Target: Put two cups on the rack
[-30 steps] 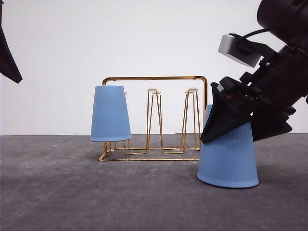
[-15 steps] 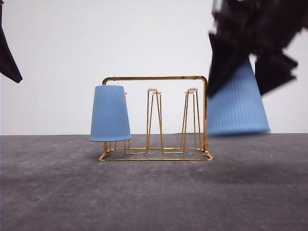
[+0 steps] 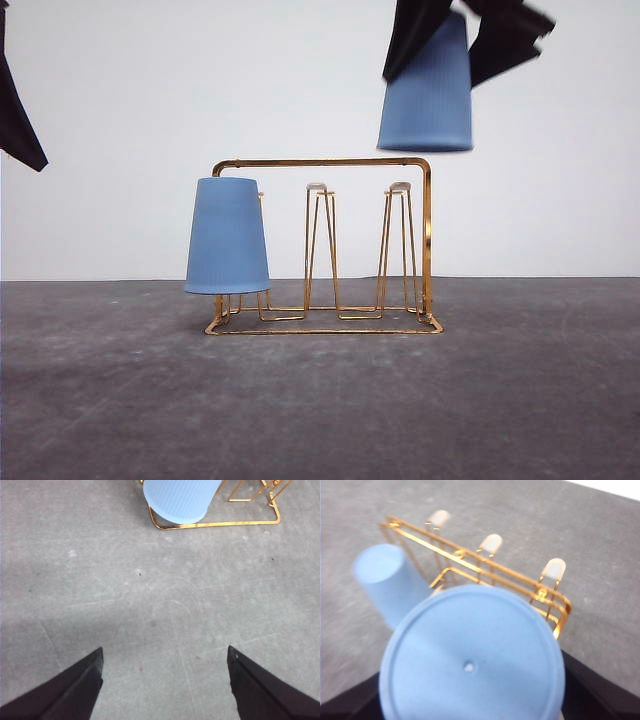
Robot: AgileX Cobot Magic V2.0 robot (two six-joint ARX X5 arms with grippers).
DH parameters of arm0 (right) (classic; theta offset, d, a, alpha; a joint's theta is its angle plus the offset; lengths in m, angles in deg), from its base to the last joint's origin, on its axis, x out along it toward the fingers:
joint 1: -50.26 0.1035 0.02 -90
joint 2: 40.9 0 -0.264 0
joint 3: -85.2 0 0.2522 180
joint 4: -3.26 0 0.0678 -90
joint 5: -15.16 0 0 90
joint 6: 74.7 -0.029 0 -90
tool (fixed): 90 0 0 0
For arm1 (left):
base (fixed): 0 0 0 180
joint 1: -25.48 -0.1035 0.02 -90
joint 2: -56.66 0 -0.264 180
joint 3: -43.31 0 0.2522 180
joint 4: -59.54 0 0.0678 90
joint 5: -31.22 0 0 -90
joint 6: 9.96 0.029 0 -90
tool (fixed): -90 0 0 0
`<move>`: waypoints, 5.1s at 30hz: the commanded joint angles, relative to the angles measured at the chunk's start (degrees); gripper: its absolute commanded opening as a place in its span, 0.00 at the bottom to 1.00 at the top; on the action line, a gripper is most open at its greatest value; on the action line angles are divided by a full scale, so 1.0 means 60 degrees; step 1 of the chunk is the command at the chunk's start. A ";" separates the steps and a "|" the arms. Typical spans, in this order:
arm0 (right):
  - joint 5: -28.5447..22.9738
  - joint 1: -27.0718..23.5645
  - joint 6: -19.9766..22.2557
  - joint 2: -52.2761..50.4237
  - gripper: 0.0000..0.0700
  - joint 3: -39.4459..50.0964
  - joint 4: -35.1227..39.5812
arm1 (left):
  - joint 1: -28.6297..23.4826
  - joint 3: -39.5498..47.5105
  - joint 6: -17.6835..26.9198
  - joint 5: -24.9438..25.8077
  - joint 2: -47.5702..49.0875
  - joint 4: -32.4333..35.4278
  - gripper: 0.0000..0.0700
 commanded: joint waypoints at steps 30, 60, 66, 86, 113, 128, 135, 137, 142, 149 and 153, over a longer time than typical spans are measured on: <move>-0.0275 -0.0146 0.0065 0.2795 0.92 -0.0695 -0.0188 | 0.0022 -0.0087 -0.0277 -0.0025 -0.0058 0.0077 0.66; -0.0032 -0.0182 -0.1292 -0.6282 0.86 0.6052 0.0364 | 0.0025 -0.0087 -0.0241 -0.0022 -0.0058 -0.0033 0.66; -0.0205 -0.0182 -0.2208 -0.8331 0.84 0.7785 0.0822 | 0.0025 -0.0087 -0.0212 -0.0022 -0.0058 -0.0033 0.66; -0.0524 -0.0182 -0.2147 -0.9125 0.01 0.8200 0.0314 | 0.0025 -0.0095 0.3727 0.0157 -0.0051 -0.0052 0.02; -0.0525 -0.0182 -0.2147 -0.9125 0.01 0.8200 0.0314 | -0.1681 0.4200 0.2432 -0.0423 0.4018 0.5444 0.02; -0.0525 -0.0182 -0.2147 -0.9125 0.01 0.8200 0.0320 | -0.2922 0.6304 0.2413 -0.2025 0.7402 0.4956 0.02; -0.0525 -0.0182 -0.2147 -0.9125 0.01 0.8193 0.0318 | -0.2911 0.6313 0.2564 -0.1923 0.7386 0.4505 0.02; -0.0525 -0.0182 -0.2147 -0.9125 0.01 0.8193 0.0319 | -0.2911 0.6310 0.2301 -0.1928 0.7383 0.4500 0.02; -0.0525 -0.0182 -0.2147 -0.9125 0.01 0.8193 0.0318 | -0.2914 0.6306 0.2226 -0.1931 0.7399 0.4492 0.02; -0.0528 -0.0182 -0.2147 -0.9125 0.01 0.8193 0.0318 | -0.2914 0.6306 0.2229 -0.1931 0.7399 0.4492 0.02; -0.0911 -0.0200 -0.0722 -0.9128 0.01 0.8199 0.0237 | -0.2914 0.6306 0.2226 -0.1931 0.7399 0.4492 0.02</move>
